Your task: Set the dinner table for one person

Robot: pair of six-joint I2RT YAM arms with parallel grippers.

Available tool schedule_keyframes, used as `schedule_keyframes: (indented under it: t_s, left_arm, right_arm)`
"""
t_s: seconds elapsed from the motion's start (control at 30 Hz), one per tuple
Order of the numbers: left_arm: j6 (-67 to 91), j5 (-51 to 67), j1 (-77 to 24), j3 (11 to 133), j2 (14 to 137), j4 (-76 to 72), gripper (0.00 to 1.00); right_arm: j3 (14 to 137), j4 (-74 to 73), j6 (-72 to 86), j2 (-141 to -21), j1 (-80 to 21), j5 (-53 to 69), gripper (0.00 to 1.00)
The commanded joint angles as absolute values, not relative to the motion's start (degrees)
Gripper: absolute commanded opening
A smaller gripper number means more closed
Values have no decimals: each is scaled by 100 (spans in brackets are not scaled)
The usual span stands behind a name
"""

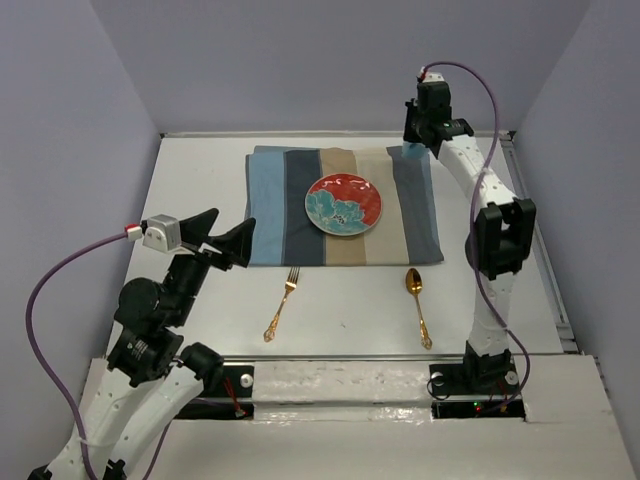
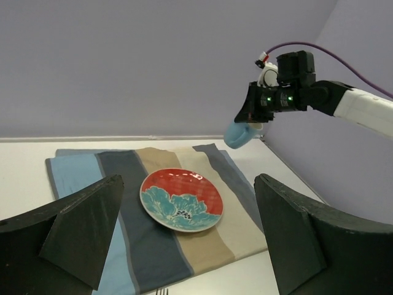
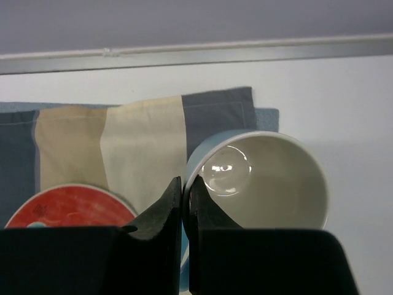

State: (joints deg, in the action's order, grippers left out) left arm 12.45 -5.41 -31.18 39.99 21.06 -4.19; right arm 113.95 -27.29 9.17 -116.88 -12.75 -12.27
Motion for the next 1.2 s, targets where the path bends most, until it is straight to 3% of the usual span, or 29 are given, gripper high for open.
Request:
schedule_keyframes:
  t_s: [0.0, 0.27, 0.57, 0.83, 0.93, 0.97, 1.03, 1.07, 1.17]
  left_arm:
    - [1055, -738, -3146, 4122, 2224, -571, 99]
    - [1037, -712, -3094, 4122, 2399, -554, 99]
    - [993, -774, -3076, 4122, 2505, -536, 99]
    - [984, -817, -3067, 4122, 2531, -536, 99]
    - [976, -826, -3059, 4122, 2549, -519, 99]
    - [984, -817, -3059, 4122, 2549, -527, 99]
    - [984, -817, -3050, 4122, 2566, -527, 99]
    - [984, -809, -3032, 4122, 2566, -519, 99]
    - [993, -791, -3024, 4122, 2593, -519, 99]
  right_arm:
    - [13085, -3040, 369, -12567, -1283, -599, 0]
    - [13456, -3076, 194, -13148, -1336, -352, 0]
    - [14009, -3050, -657, -14044, -1336, -1019, 0]
    - [13843, -2830, -598, -14203, -1283, -1010, 0]
    - [13834, -2778, -563, -14195, -1283, -1177, 18]
    - [13834, -2760, -536, -14186, -1283, -1230, 32]
    - [13851, -2768, -510, -14142, -1283, -1414, 48]
    - [13860, -2769, -449, -14037, -1283, -1450, 63]
    - [13738, -2777, -265, -13747, -1283, -1337, 83]
